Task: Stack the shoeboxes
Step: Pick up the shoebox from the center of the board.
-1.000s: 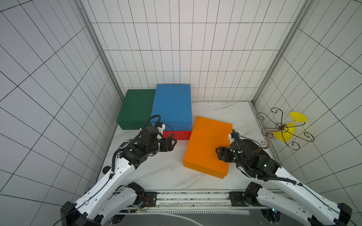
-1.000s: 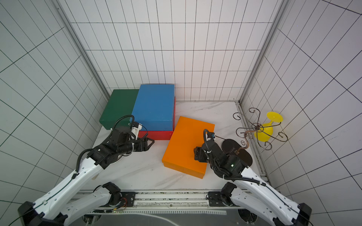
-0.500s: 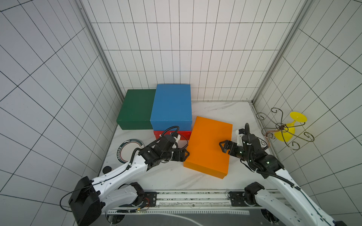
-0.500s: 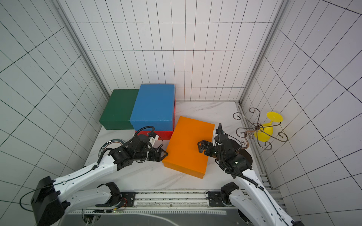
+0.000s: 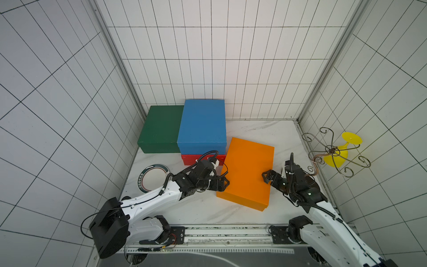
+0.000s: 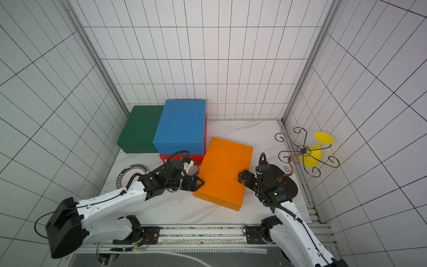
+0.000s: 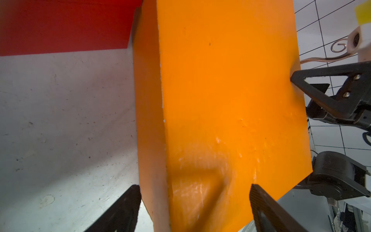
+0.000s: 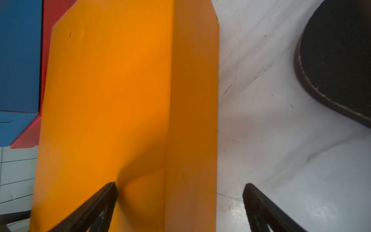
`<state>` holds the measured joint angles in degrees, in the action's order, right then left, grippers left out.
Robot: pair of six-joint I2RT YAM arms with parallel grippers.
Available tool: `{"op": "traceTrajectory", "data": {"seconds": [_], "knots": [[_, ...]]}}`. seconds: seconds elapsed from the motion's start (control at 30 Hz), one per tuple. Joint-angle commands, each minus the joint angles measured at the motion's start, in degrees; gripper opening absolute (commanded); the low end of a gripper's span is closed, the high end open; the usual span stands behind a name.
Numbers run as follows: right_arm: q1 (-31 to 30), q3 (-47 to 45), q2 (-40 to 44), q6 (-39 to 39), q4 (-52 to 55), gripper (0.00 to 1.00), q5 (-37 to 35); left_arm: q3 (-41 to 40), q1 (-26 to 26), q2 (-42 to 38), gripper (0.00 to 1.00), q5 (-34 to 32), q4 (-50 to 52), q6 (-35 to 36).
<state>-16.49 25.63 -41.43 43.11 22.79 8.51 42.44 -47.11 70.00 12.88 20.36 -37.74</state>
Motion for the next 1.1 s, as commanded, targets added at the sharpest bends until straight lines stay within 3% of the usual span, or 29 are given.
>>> {"op": "traceTrajectory", "data": {"seconds": [0.0,0.27,0.43,0.77,1.07], "knots": [[0.32,-5.80,1.87,3.65,-6.86,0.98,4.66,2.31,-0.22,1.73,0.85,-0.55,-2.63,-0.25],[0.30,-10.84,3.03,7.63,-10.83,0.96,8.49,3.37,-0.41,6.57,0.85,0.07,-5.11,-0.57],[0.17,-14.00,3.00,10.31,-15.92,0.86,12.20,4.81,-1.78,9.39,0.83,0.08,-6.26,-0.75],[-0.55,-12.61,7.39,10.32,-13.19,0.74,12.08,10.20,-6.21,13.23,0.65,0.00,-6.43,-1.72],[-1.35,-7.37,8.74,8.60,-10.05,0.65,11.72,14.25,-7.53,12.14,0.64,0.25,-5.04,-3.07]]}}
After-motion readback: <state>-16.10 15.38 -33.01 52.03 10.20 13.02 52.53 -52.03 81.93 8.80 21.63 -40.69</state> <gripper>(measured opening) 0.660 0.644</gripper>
